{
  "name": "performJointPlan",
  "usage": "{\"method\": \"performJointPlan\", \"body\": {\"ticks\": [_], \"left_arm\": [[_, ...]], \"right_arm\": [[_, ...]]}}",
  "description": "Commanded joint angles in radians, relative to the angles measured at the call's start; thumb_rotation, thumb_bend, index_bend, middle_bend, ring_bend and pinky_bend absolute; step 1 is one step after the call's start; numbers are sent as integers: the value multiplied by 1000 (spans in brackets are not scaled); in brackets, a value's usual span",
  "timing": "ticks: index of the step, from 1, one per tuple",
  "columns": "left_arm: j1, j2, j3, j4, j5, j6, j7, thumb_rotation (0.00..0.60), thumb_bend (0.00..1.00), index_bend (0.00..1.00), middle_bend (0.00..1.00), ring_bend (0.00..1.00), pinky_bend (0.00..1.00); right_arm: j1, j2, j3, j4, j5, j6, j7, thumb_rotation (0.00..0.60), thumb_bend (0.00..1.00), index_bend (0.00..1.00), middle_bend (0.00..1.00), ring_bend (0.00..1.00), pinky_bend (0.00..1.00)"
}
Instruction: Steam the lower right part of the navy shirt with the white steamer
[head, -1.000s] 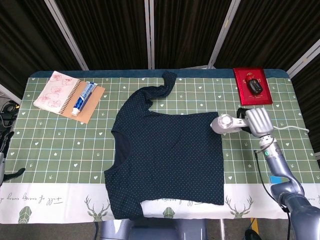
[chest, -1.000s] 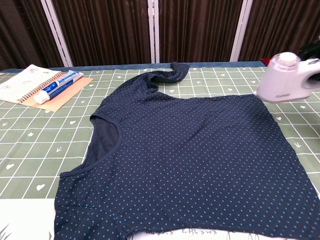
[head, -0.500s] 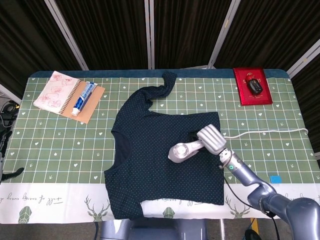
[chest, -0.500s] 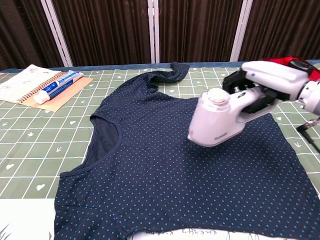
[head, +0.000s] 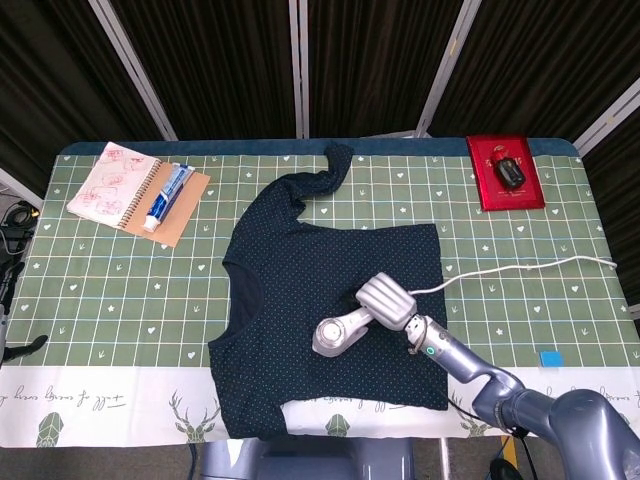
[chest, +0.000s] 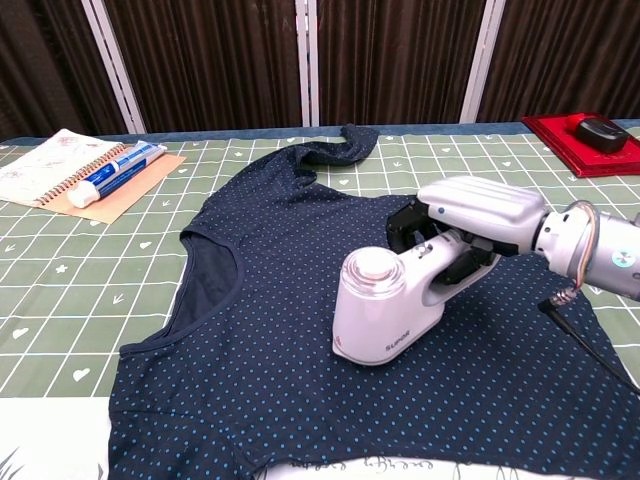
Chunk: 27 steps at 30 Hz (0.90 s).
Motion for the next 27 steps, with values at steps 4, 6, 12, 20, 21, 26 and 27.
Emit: {"method": "performJointPlan", "body": {"ticks": [4, 6, 12, 20, 21, 26, 27], "left_arm": [[1, 0, 1, -1, 1, 2, 0, 600, 0, 0, 0, 0, 0], [1, 0, 1, -1, 2, 2, 1, 600, 0, 0, 0, 0, 0], [0, -4, 5, -4, 9, 4, 10, 600, 0, 0, 0, 0, 0], [-4, -12, 8, -5, 10, 0, 25, 600, 0, 0, 0, 0, 0], [-4, -12, 9, -5, 9, 0, 27, 600, 0, 0, 0, 0, 0], [-6, -15, 10, -7, 10, -3, 31, 600, 0, 0, 0, 0, 0], [-7, -15, 10, -7, 11, -4, 32, 600, 0, 0, 0, 0, 0]], "right_arm": [[-18, -17, -17, 58, -4, 13, 29, 600, 787, 807, 723, 760, 1000], [-30, -22, -25, 89, -4, 21, 43, 600, 788, 806, 723, 760, 1000], [-83, -24, -53, 224, 4, 43, 109, 600, 789, 804, 722, 760, 1000], [-137, -31, -74, 414, 4, 82, 206, 600, 791, 802, 722, 760, 1000], [-142, -32, -75, 433, 6, 85, 222, 600, 791, 802, 722, 760, 1000], [-164, -33, -79, 505, 12, 84, 294, 600, 794, 799, 720, 760, 1000], [-167, -34, -82, 516, 11, 83, 304, 600, 794, 798, 721, 760, 1000]]}}
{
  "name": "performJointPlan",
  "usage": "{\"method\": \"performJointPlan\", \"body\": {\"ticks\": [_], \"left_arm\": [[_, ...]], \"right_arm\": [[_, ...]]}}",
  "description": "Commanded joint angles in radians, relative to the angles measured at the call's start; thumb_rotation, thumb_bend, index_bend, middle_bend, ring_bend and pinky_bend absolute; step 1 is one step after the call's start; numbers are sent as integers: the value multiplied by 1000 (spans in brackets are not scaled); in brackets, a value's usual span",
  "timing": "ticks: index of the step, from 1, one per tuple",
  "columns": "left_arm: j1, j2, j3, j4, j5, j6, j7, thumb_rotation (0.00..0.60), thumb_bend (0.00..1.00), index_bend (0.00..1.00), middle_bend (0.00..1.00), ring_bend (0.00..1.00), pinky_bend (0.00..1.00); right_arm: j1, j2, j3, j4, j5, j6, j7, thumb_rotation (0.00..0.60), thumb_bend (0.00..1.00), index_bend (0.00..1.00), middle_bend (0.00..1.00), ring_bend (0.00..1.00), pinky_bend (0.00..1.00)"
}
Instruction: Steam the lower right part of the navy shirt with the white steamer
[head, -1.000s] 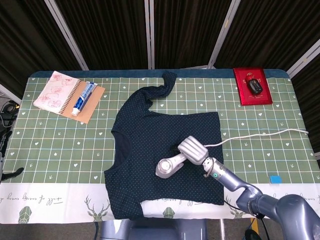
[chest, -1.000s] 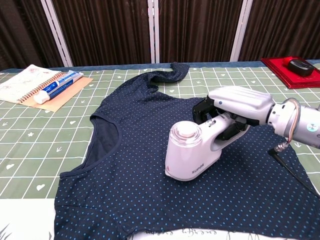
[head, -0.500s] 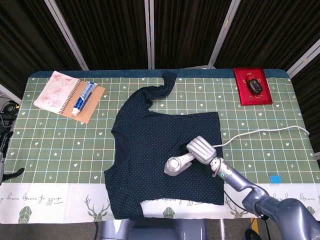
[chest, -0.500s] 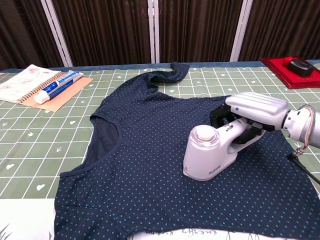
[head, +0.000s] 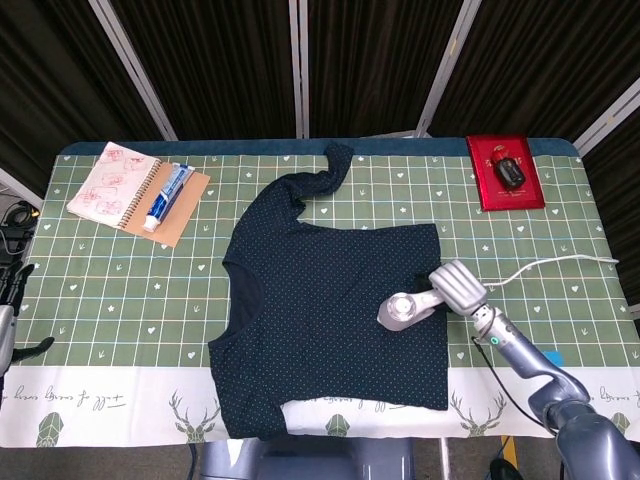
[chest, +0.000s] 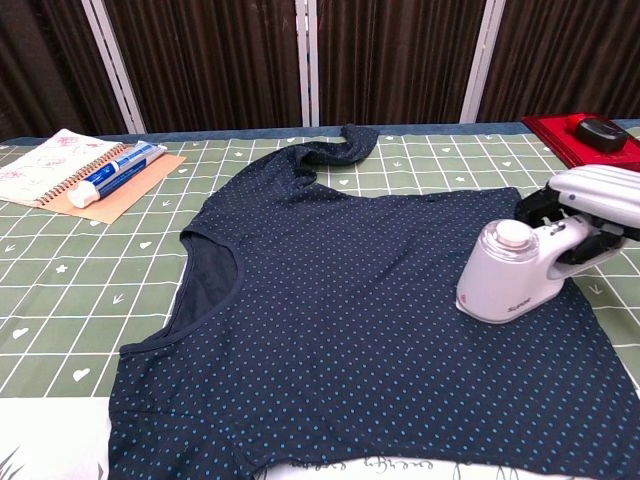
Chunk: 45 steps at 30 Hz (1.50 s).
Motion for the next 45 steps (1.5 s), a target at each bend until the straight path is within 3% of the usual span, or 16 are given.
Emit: {"method": "performJointPlan", "body": {"ticks": [1, 14, 26, 35, 45], "left_arm": [[-1, -1, 1, -2, 3, 0, 2, 600, 0, 0, 0, 0, 0], [0, 3, 3, -5, 6, 1, -5, 600, 0, 0, 0, 0, 0], [0, 6, 2, -5, 6, 1, -12, 600, 0, 0, 0, 0, 0], [1, 8, 2, -3, 6, 3, -15, 600, 0, 0, 0, 0, 0], [1, 7, 3, -3, 6, 1, -13, 600, 0, 0, 0, 0, 0]], "right_arm": [[-17, -5, -12, 35, -2, 0, 38, 600, 796, 798, 720, 760, 1000], [-13, -58, -43, 47, -44, 47, 69, 600, 814, 797, 719, 760, 1000], [4, -76, -73, -39, -102, 136, -22, 600, 815, 797, 719, 760, 1000], [28, -52, -118, -185, -180, 184, -167, 600, 815, 797, 719, 760, 1000], [26, -36, -113, -191, -179, 176, -228, 600, 815, 797, 719, 760, 1000]]}}
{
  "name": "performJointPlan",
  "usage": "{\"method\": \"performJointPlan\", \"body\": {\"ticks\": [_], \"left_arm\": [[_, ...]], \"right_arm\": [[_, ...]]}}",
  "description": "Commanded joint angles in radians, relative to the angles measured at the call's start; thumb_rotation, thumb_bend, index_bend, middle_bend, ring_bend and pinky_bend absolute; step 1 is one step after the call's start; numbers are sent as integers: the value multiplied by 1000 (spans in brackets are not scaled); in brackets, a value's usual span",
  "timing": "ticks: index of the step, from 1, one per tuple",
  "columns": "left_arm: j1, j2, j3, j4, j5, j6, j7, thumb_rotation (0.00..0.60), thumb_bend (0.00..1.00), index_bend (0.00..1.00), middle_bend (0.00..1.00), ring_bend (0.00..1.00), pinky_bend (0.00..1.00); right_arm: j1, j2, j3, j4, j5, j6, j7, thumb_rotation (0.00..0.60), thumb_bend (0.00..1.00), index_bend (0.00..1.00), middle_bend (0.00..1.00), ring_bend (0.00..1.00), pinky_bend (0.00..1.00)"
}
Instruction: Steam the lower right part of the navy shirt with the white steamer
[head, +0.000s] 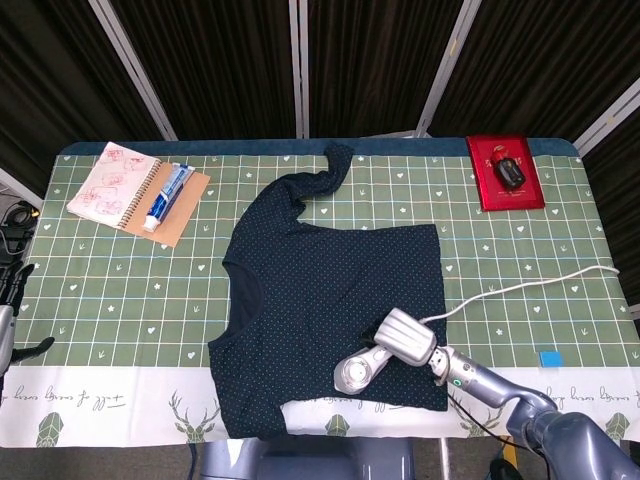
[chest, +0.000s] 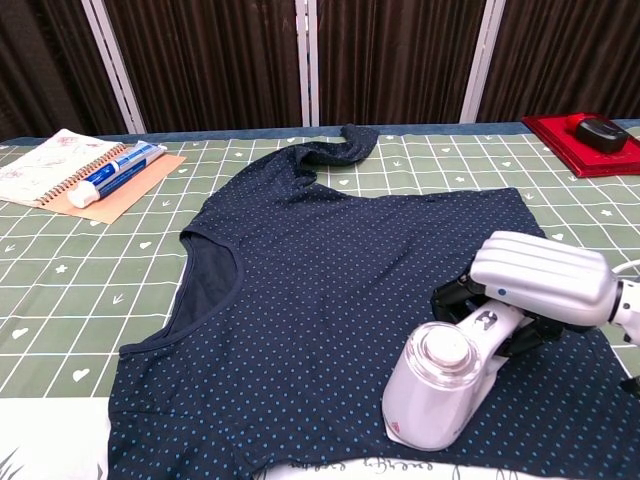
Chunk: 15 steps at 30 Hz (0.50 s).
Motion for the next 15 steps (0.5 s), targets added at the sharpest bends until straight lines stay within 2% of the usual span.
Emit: {"method": "performJointPlan", "body": {"ticks": [1, 6, 15], "left_arm": [[-1, 0, 0, 0, -1, -1, 0, 600, 0, 0, 0, 0, 0], [-1, -1, 1, 1, 0, -2, 1, 600, 0, 0, 0, 0, 0], [-3, -4, 3, -1, 4, -3, 7, 600, 0, 0, 0, 0, 0]], "right_arm": [[-3, 5, 2, 9, 5, -4, 2, 600, 815, 797, 719, 760, 1000], [-15, 14, 12, 50, 23, -7, 17, 600, 814, 797, 720, 760, 1000], [-64, 11, 60, 246, 113, -66, 115, 600, 814, 797, 720, 760, 1000]]}}
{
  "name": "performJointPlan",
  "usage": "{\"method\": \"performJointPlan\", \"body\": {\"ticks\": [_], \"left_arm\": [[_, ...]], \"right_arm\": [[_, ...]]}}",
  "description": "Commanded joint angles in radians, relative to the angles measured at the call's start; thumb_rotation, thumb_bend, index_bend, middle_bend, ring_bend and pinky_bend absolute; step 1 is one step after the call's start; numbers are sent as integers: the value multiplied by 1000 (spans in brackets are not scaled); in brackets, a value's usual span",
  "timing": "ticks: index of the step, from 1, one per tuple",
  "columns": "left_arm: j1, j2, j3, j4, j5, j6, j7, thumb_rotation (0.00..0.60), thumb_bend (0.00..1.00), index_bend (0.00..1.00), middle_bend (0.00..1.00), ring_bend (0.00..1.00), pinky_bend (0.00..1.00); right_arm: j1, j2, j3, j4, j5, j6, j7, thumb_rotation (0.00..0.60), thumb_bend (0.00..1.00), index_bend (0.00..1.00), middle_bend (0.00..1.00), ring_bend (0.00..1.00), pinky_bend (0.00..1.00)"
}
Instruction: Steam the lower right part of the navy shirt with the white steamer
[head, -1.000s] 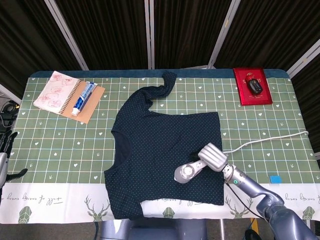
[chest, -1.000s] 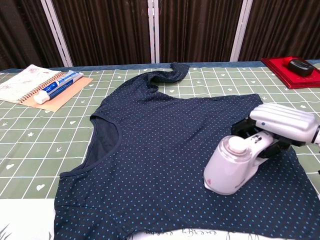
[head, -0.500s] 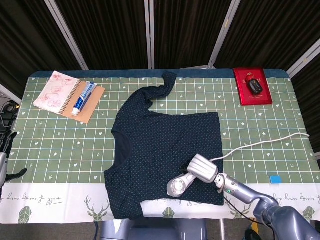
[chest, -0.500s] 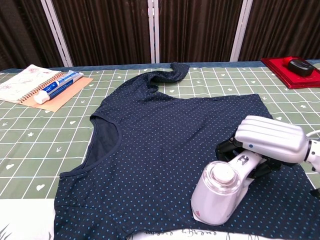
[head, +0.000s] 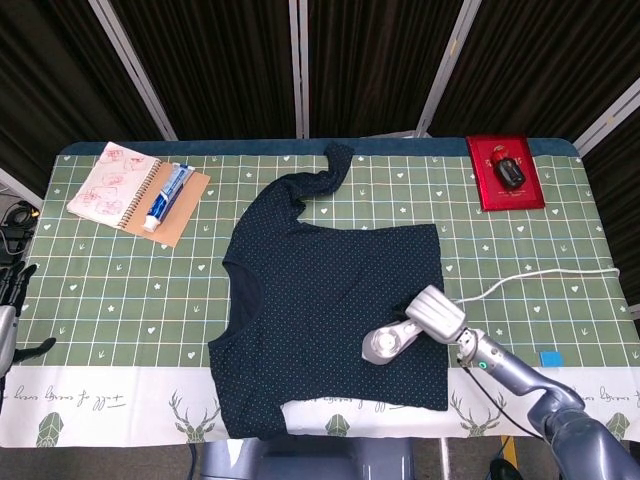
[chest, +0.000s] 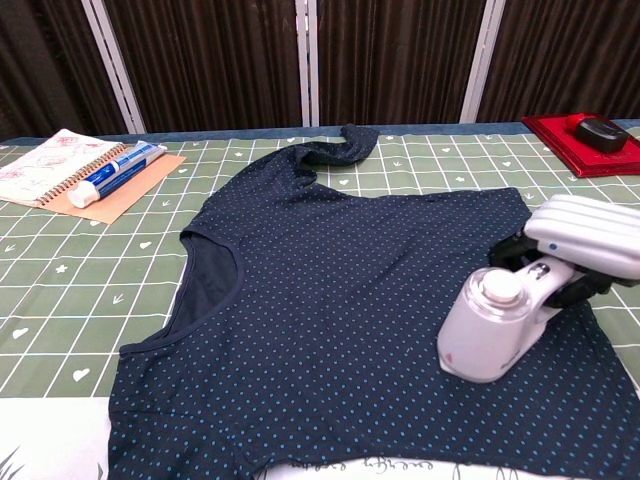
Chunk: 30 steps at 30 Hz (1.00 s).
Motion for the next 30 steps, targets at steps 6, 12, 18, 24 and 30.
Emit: {"method": "performJointPlan", "body": {"ticks": [6, 12, 18, 24, 30], "left_arm": [[-1, -1, 1, -1, 4, 1, 2, 600, 0, 0, 0, 0, 0], [0, 3, 2, -3, 9, 3, -5, 600, 0, 0, 0, 0, 0], [3, 8, 0, -3, 11, 6, -17, 600, 0, 0, 0, 0, 0], [2, 10, 1, -2, 11, 3, -21, 600, 0, 0, 0, 0, 0], [1, 9, 1, -1, 11, 3, -19, 600, 0, 0, 0, 0, 0]], "right_arm": [[-34, -23, 38, 118, 63, -58, 112, 600, 814, 797, 719, 760, 1000], [-27, -41, 21, 125, 41, -34, 103, 600, 814, 797, 719, 760, 1000], [-8, -62, -24, 123, -18, 17, 12, 600, 814, 798, 720, 760, 1000], [11, -75, -39, 57, -47, 57, -39, 600, 815, 797, 720, 760, 1000], [34, -74, -54, -25, -77, 71, -102, 600, 814, 798, 720, 760, 1000]]}}
